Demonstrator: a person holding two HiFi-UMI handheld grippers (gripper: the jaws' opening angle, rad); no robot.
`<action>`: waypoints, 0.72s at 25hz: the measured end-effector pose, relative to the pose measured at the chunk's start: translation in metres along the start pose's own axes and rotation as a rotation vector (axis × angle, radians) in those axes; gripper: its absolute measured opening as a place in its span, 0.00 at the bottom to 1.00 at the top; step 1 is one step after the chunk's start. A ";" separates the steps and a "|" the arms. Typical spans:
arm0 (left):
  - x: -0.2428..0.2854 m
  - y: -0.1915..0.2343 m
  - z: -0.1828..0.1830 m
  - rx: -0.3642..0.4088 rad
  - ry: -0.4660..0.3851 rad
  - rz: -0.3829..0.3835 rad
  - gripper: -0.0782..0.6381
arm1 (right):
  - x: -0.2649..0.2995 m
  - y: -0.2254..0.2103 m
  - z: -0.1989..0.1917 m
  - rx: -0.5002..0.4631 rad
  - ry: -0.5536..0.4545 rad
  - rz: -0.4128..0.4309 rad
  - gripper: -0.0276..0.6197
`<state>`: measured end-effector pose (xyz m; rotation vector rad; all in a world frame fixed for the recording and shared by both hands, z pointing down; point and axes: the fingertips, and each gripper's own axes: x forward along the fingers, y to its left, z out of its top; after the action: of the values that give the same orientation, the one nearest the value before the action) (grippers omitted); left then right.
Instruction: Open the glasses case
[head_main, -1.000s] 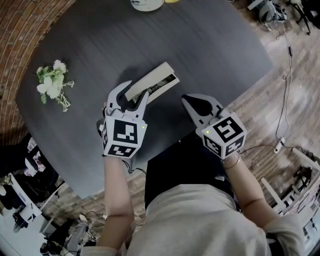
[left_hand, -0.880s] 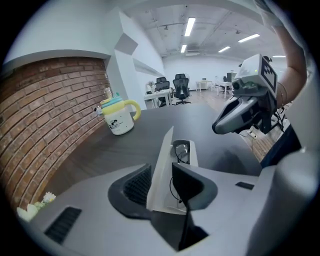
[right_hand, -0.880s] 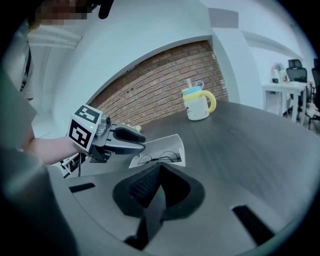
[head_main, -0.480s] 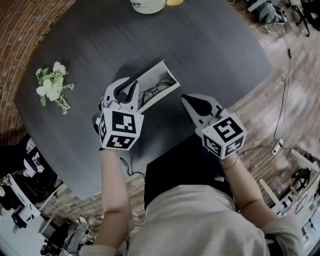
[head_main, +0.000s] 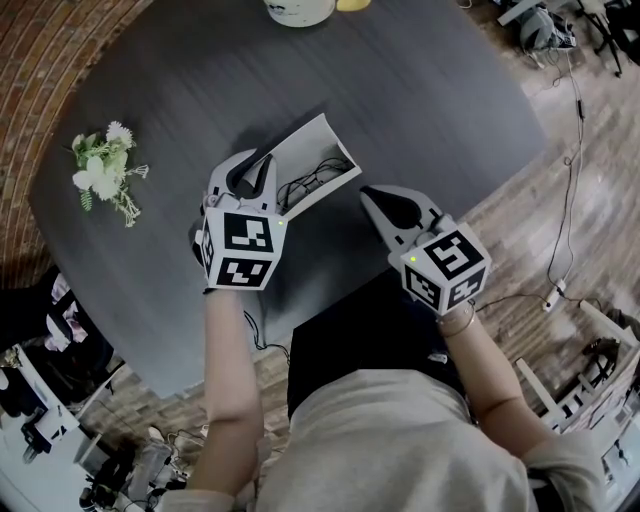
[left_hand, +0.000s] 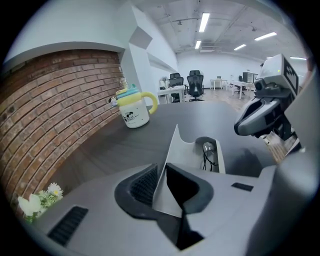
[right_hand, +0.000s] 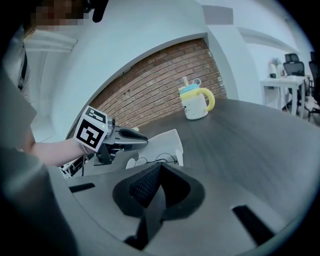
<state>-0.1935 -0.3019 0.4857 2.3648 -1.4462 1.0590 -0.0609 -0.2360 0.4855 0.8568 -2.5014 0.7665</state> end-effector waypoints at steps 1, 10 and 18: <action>0.000 0.000 0.000 -0.001 0.000 0.003 0.21 | 0.000 0.000 -0.001 0.002 0.001 0.000 0.05; -0.010 -0.002 0.008 -0.131 -0.059 -0.050 0.22 | -0.006 0.000 0.001 0.003 0.001 -0.007 0.05; -0.037 -0.002 0.026 -0.253 -0.156 -0.059 0.30 | -0.014 0.007 0.013 -0.026 -0.023 -0.008 0.05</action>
<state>-0.1891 -0.2874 0.4432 2.3321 -1.4529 0.6458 -0.0570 -0.2330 0.4655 0.8710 -2.5212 0.7234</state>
